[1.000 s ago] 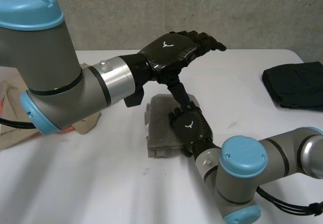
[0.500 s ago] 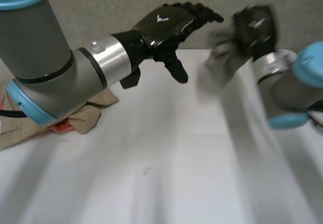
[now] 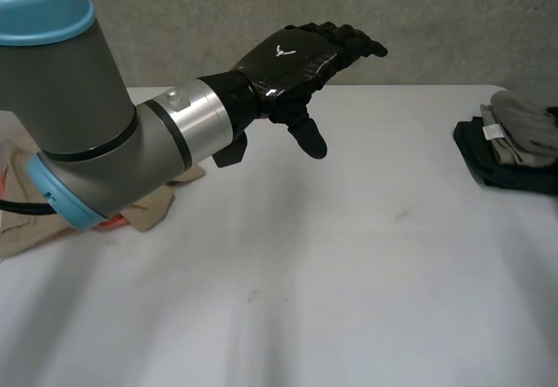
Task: Fold the laundry.
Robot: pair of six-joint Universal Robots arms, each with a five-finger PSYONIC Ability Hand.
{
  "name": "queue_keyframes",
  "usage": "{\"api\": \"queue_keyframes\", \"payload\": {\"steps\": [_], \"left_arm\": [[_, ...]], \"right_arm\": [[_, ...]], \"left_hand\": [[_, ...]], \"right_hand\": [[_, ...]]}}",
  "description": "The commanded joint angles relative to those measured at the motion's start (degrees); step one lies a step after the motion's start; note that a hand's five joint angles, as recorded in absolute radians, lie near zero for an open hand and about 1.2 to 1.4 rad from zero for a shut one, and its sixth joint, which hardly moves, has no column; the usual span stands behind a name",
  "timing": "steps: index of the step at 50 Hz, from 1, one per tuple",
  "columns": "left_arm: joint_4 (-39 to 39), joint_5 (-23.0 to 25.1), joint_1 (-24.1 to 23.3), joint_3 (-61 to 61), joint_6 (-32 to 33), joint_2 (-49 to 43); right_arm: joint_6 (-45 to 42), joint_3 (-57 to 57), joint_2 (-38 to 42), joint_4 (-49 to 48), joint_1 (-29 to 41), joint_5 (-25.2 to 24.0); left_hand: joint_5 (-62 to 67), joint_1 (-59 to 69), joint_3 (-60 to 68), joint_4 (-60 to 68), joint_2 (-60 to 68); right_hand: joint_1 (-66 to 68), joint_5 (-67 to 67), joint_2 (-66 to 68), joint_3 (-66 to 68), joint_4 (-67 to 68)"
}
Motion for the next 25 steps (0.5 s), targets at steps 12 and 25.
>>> {"api": "queue_keyframes", "payload": {"steps": [12,25], "left_arm": [[0.1,-0.1,-1.8,0.0,0.0,0.6],[1.5,-18.0,0.1,6.5,0.1,3.6]], "right_arm": [[-7.2,5.9,-24.8,21.0,-5.8,8.3],[-15.5,5.7,-34.7,8.6,8.4,18.4]], "left_hand": [[-2.4,-0.7,-1.8,-1.3,-1.7],[-2.6,-0.8,-2.0,-1.5,-1.9]], "right_hand": [[-4.9,-6.5,-5.3,-5.9,-6.2],[-4.9,-6.5,-5.3,-5.9,-6.2]]}}
